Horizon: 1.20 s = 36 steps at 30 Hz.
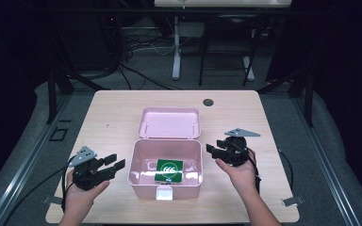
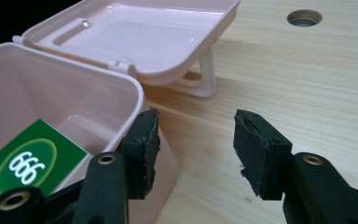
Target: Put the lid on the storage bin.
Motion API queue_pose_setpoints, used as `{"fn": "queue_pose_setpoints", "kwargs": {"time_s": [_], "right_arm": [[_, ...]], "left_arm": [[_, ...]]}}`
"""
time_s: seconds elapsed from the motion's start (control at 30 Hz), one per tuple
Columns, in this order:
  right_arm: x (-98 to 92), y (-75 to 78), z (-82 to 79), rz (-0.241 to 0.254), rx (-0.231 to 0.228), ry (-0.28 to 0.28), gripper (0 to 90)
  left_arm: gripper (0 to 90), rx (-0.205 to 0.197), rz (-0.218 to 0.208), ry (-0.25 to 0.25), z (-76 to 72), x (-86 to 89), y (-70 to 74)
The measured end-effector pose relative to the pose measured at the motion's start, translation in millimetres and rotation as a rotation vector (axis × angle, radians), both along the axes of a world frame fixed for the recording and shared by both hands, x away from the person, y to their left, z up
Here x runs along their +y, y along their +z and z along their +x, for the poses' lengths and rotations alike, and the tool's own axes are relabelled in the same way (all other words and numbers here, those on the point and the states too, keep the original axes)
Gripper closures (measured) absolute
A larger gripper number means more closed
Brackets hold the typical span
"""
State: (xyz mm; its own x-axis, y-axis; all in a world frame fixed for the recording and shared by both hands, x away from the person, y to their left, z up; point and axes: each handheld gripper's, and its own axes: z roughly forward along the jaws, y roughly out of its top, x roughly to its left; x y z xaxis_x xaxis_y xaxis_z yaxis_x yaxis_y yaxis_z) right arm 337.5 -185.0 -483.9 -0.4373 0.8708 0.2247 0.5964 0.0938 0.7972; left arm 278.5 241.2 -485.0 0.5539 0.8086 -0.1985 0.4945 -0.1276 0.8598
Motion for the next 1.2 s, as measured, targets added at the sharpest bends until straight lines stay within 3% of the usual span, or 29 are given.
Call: {"fn": "queue_pose_setpoints", "kwargs": {"time_s": [0.23, 0.5, 0.63, 0.73, 0.77, 0.93, 1.2], "right_arm": [[6.2, 12.4, 13.7, 0.047, 0.028, 0.016, 49.1], [12.3, 27.6, 27.4, 0.032, 0.026, 0.043, 47.1], [17.7, 31.0, 35.6, -0.013, 0.022, 0.041, 47.2], [20.4, 30.8, 41.3, -0.020, 0.035, 0.036, 47.4], [22.5, 30.0, 48.9, -0.017, 0.062, 0.028, 47.5], [26.4, 28.3, 66.9, -0.036, 0.095, -0.004, 48.7], [35.2, 31.4, 92.2, -0.049, 0.152, -0.049, 54.4]], "left_arm": [[51.5, -0.025, 0.001, -0.061, -9.0, -9.8, 8.2], [53.2, -0.018, 0.036, -0.084, -10.9, -15.0, 5.2], [55.5, -0.015, 0.044, -0.100, -11.5, -17.4, 3.3], [55.6, -0.003, 0.049, -0.117, -11.6, -18.8, 2.2], [55.6, -0.005, 0.059, -0.121, -11.8, -21.0, 0.9], [61.6, -0.009, 0.100, -0.130, -12.2, -24.1, -2.0], [67.5, -0.031, 0.125, -0.141, -14.5, -29.2, -3.2]]}}
